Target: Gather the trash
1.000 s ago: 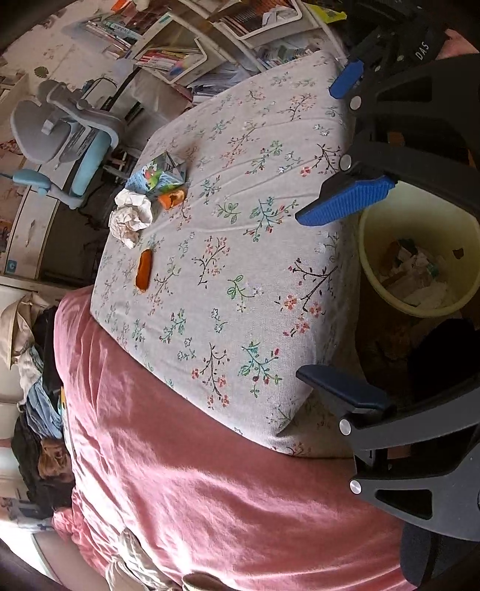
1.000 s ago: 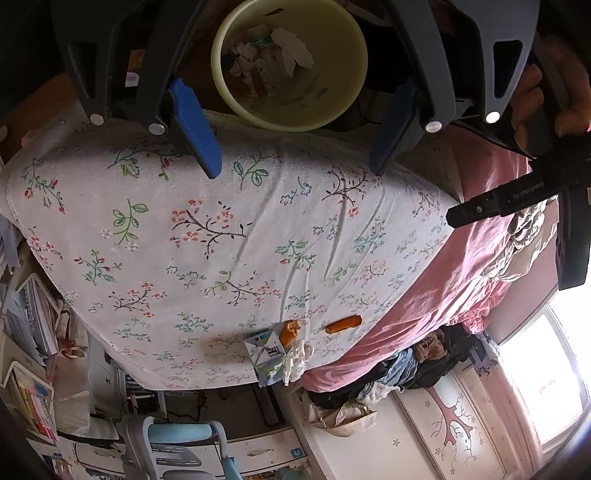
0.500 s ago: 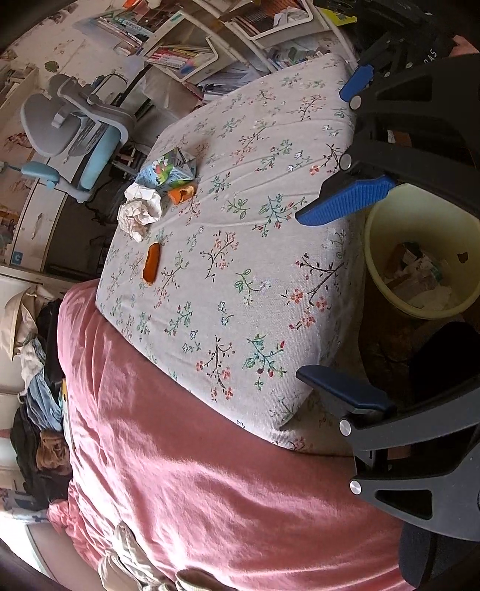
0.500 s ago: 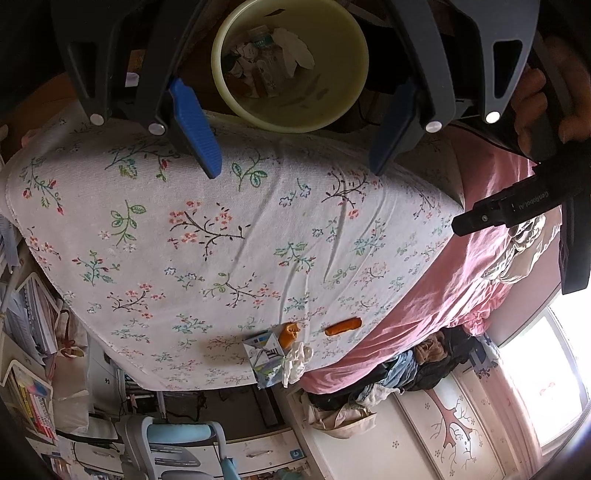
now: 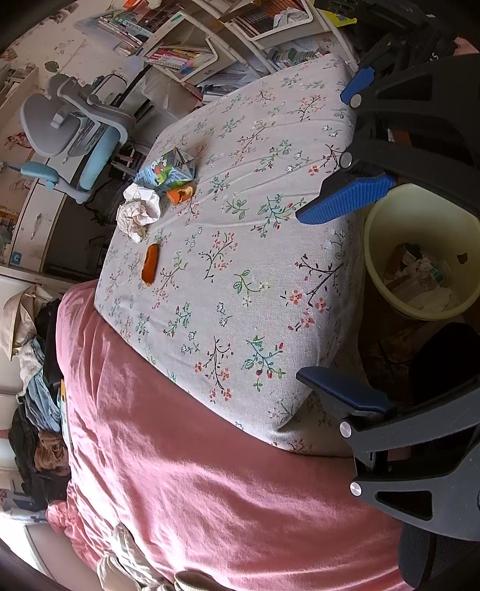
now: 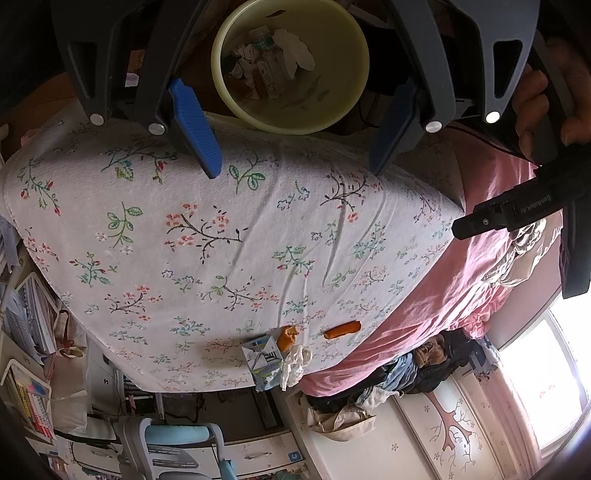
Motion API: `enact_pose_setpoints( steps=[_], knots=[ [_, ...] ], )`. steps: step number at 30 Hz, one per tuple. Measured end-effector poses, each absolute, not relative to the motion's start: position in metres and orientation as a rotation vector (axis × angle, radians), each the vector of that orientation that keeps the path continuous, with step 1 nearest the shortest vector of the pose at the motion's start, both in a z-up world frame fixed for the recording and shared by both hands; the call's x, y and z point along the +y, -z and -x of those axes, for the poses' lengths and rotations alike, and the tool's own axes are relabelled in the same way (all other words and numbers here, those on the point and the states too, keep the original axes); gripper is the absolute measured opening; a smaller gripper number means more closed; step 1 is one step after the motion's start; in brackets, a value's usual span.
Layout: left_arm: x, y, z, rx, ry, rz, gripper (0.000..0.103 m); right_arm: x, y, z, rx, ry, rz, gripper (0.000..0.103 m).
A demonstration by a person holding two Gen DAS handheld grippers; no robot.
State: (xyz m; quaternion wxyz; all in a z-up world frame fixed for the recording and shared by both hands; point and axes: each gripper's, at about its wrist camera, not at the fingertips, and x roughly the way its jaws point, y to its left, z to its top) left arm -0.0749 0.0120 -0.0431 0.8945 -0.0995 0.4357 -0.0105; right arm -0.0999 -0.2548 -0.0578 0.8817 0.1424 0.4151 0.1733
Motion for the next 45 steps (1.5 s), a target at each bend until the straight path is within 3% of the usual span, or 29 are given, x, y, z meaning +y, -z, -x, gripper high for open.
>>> enact_pose_setpoints(
  steps=[23,45],
  knots=[
    [0.018,0.038,0.052,0.914,0.015,0.210,0.077,-0.251,0.053,0.095,0.859,-0.380,-0.299,0.080],
    [0.004,0.041,-0.086,0.992,0.049,0.048,0.080,-0.210,0.031,-0.022,0.830,-0.487,-0.246,0.080]
  ],
)
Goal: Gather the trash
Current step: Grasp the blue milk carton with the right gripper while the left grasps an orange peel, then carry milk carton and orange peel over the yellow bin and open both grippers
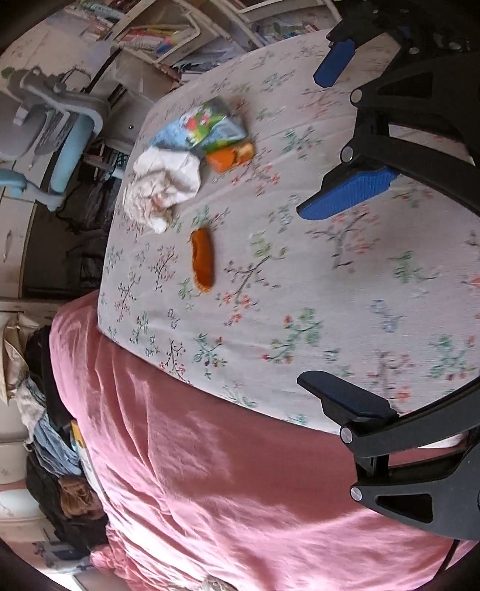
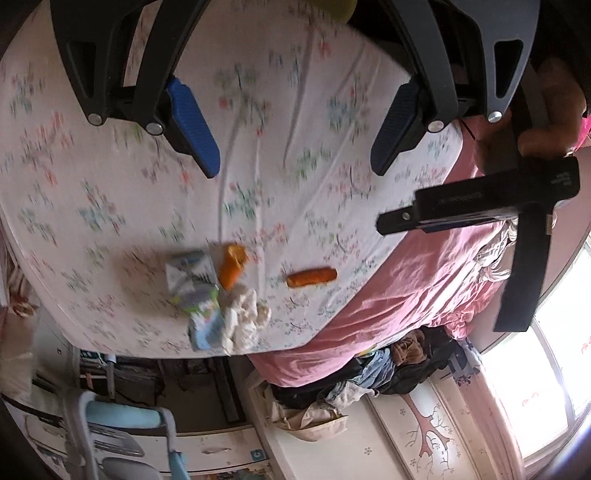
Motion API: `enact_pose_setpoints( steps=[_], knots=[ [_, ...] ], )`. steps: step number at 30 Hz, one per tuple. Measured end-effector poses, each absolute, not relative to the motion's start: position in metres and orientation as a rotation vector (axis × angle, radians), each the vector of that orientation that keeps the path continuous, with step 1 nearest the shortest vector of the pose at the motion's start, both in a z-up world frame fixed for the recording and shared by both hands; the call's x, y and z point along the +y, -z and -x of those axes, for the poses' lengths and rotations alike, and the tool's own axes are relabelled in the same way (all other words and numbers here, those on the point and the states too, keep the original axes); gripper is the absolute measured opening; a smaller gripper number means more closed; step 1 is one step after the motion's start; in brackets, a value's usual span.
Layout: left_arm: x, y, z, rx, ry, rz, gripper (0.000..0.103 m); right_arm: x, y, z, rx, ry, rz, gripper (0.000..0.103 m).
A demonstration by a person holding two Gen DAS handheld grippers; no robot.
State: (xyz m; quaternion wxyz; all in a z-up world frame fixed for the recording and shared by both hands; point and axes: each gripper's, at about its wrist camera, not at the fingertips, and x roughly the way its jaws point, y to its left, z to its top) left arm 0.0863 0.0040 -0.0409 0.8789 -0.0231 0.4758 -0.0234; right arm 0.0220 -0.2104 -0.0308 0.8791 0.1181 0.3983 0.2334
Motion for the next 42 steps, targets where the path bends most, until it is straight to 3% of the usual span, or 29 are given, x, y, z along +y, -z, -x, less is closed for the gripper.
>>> enact_pose_setpoints(
  steps=[6,13,23,25,28,30,31,33,35,36,37,42],
  knots=[
    [0.006,0.047,-0.120,1.000,0.030,0.065,0.080,-0.210,0.031,-0.047,0.841,-0.486,-0.255,0.080],
    [-0.004,0.058,-0.158,1.004,0.034,0.028,0.080,-0.218,0.007,-0.057,0.725,-0.411,-0.161,0.080],
    [-0.019,0.078,-0.198,1.004,0.048,-0.034,0.080,-0.233,0.030,-0.137,0.812,-0.335,-0.172,0.080],
    [-0.020,0.080,-0.204,0.990,0.048,-0.039,0.080,-0.237,0.037,-0.143,0.833,-0.336,-0.181,0.076],
    [-0.023,0.081,-0.210,0.976,0.054,-0.059,0.080,-0.243,0.048,-0.153,0.882,-0.344,-0.210,0.061],
    [-0.028,0.082,-0.211,0.967,0.074,-0.079,0.080,-0.248,0.054,-0.154,0.905,-0.351,-0.227,0.044],
    [-0.031,0.083,-0.212,0.963,0.088,-0.094,0.080,-0.250,0.054,-0.153,0.906,-0.354,-0.233,0.043],
    [-0.038,0.081,-0.210,0.952,0.127,-0.111,0.063,-0.254,0.053,-0.151,0.905,-0.360,-0.261,0.041],
    [-0.043,0.077,-0.208,0.962,0.171,-0.121,0.029,-0.262,0.050,-0.147,0.901,-0.369,-0.319,0.039],
    [-0.045,0.076,-0.206,0.969,0.187,-0.126,0.022,-0.264,0.050,-0.146,0.900,-0.373,-0.343,0.037],
    [-0.045,0.076,-0.204,0.975,0.197,-0.131,0.016,-0.267,0.050,-0.144,0.898,-0.376,-0.371,0.037],
    [-0.037,0.073,-0.188,1.004,0.229,-0.088,0.015,-0.290,0.045,-0.115,0.872,-0.395,-0.533,0.036]
  ],
)
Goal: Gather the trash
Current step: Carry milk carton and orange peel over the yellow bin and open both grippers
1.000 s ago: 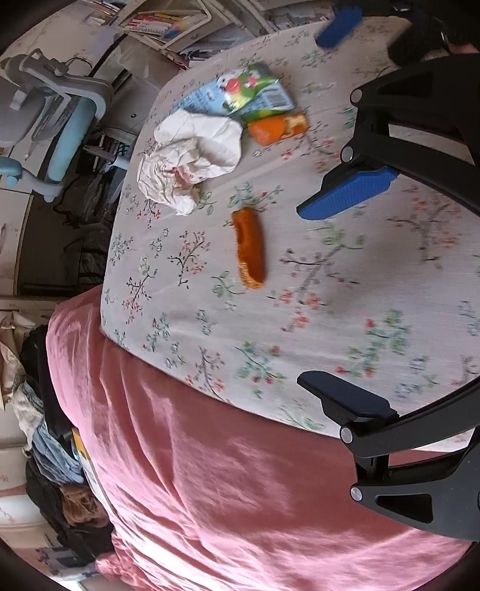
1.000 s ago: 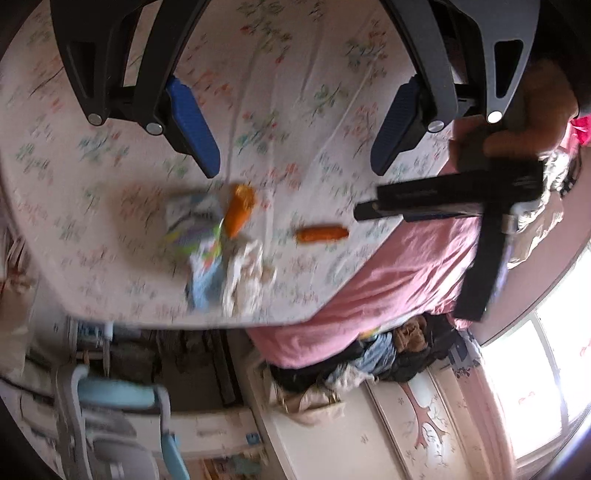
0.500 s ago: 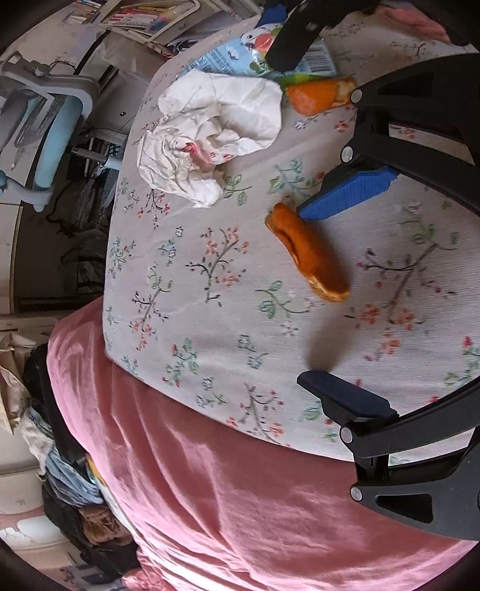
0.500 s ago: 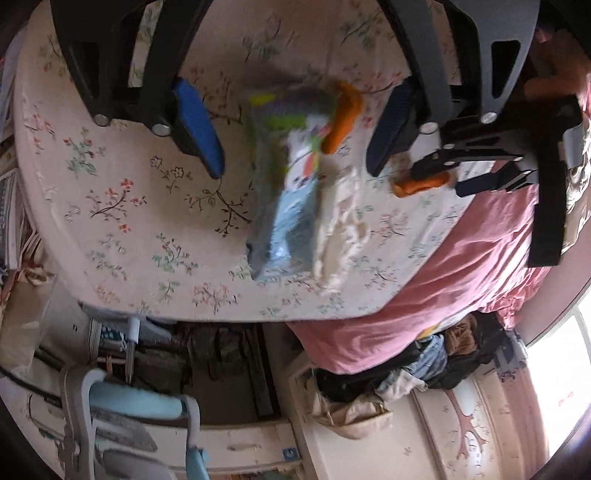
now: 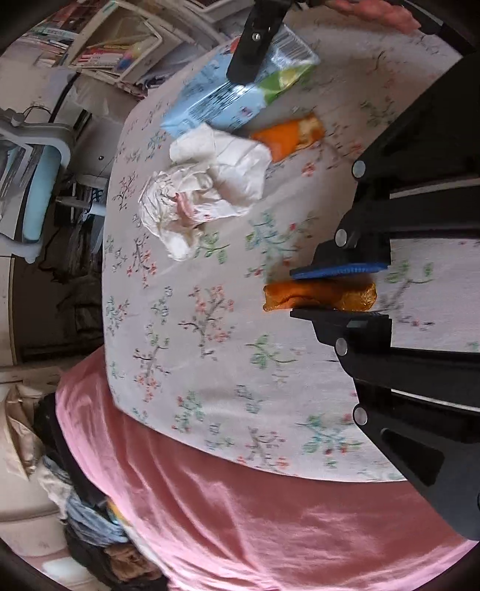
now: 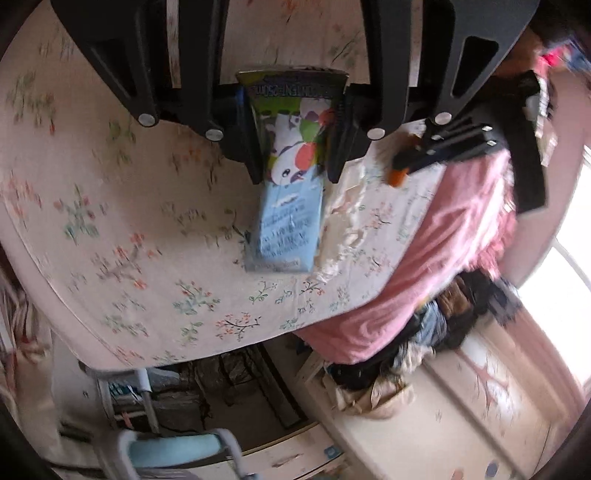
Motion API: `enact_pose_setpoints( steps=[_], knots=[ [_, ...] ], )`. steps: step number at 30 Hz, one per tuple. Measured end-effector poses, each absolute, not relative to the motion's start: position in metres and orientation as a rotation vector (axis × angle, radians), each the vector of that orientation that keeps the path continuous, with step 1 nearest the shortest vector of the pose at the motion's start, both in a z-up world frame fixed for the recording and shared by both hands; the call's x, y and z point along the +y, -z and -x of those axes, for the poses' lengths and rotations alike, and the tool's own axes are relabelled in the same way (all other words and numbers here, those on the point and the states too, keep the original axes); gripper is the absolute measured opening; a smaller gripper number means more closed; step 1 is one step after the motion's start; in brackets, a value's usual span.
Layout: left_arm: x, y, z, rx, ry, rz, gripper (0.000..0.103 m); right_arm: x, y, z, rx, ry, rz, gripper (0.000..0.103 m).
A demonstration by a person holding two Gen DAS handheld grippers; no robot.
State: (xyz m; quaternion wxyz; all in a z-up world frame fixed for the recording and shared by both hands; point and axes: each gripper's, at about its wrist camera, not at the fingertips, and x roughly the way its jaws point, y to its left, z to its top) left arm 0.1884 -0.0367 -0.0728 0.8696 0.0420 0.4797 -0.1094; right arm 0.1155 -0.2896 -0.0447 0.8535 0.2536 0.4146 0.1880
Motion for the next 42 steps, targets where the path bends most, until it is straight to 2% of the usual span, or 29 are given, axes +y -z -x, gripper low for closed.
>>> enact_pose_setpoints(
  steps=[9,20,23,26,28,31,42],
  knots=[
    [-0.011,0.049,-0.144,0.993,0.303,0.093,0.014,-0.307,0.035,-0.065,0.844,-0.413,-0.641,0.036],
    [-0.021,0.044,-0.100,1.009,0.342,0.062,0.014,-0.282,0.050,-0.032,0.971,-0.375,-0.382,0.035],
    [-0.022,0.046,-0.093,1.023,0.355,0.074,0.014,-0.310,0.058,-0.029,0.931,-0.424,-0.647,0.034],
    [-0.019,0.043,-0.086,1.020,0.381,0.112,0.014,-0.353,0.062,-0.019,0.749,-0.501,-0.993,0.034],
    [-0.018,0.041,-0.082,1.016,0.393,0.135,0.014,-0.361,0.056,-0.015,0.686,-0.528,-1.045,0.034],
    [-0.020,0.037,-0.075,1.011,0.412,0.153,0.014,-0.359,0.045,-0.010,0.660,-0.574,-1.012,0.034],
    [-0.027,0.026,-0.031,0.978,0.439,0.160,0.014,-0.317,0.044,0.051,0.827,-0.685,-0.801,0.034]
  ],
)
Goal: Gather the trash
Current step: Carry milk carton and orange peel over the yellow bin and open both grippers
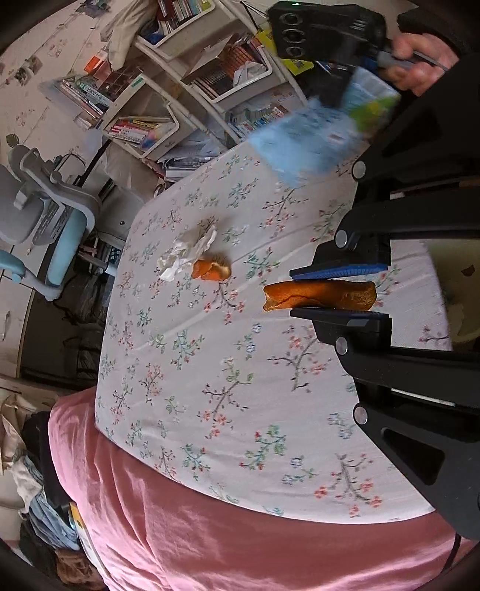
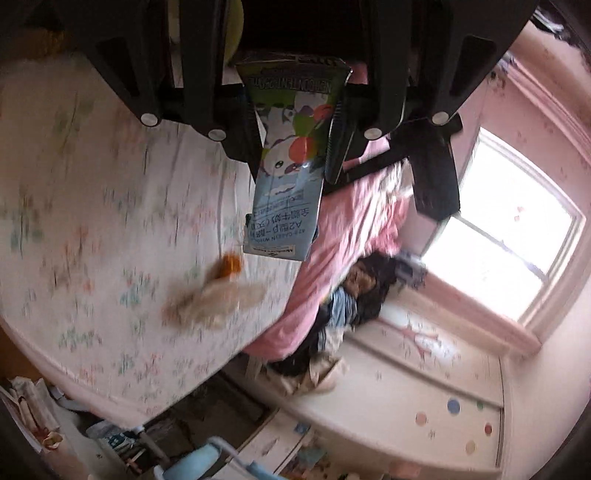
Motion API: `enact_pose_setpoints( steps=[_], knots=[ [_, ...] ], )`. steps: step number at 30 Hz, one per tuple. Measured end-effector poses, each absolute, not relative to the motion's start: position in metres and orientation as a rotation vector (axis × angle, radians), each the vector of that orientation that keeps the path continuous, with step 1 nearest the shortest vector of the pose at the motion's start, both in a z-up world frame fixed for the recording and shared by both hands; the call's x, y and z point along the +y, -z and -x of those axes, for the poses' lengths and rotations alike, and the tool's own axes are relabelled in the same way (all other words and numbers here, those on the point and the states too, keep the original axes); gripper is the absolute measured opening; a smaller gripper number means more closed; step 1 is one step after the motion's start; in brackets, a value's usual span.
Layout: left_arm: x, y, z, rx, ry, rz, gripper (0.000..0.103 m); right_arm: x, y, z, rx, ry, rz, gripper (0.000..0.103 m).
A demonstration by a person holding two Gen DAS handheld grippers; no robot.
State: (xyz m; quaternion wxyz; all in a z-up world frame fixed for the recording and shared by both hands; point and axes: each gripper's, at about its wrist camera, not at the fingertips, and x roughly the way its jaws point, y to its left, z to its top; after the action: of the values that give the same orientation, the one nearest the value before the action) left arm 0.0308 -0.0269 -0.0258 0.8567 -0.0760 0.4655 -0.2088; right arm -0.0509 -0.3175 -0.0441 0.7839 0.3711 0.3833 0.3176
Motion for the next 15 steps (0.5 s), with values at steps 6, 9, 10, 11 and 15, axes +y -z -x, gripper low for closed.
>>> enact_pose_setpoints(
  steps=[6,9,10,11,15],
  knots=[
    [-0.026,0.027,-0.012,0.975,0.410,0.157,0.014,-0.284,0.051,0.091,0.937,-0.720,-0.624,0.034],
    [-0.026,0.030,0.003,0.975,0.393,0.142,0.014,-0.270,0.060,0.101,0.987,-0.726,-0.569,0.034],
    [-0.026,0.031,0.009,0.977,0.389,0.137,0.014,-0.268,0.063,0.102,0.998,-0.724,-0.553,0.034],
    [-0.026,0.032,0.012,0.981,0.388,0.137,0.014,-0.264,0.064,0.103,1.008,-0.721,-0.534,0.034],
    [-0.028,0.038,0.032,0.990,0.384,0.129,0.014,-0.254,0.068,0.104,1.033,-0.710,-0.456,0.034]
  ],
)
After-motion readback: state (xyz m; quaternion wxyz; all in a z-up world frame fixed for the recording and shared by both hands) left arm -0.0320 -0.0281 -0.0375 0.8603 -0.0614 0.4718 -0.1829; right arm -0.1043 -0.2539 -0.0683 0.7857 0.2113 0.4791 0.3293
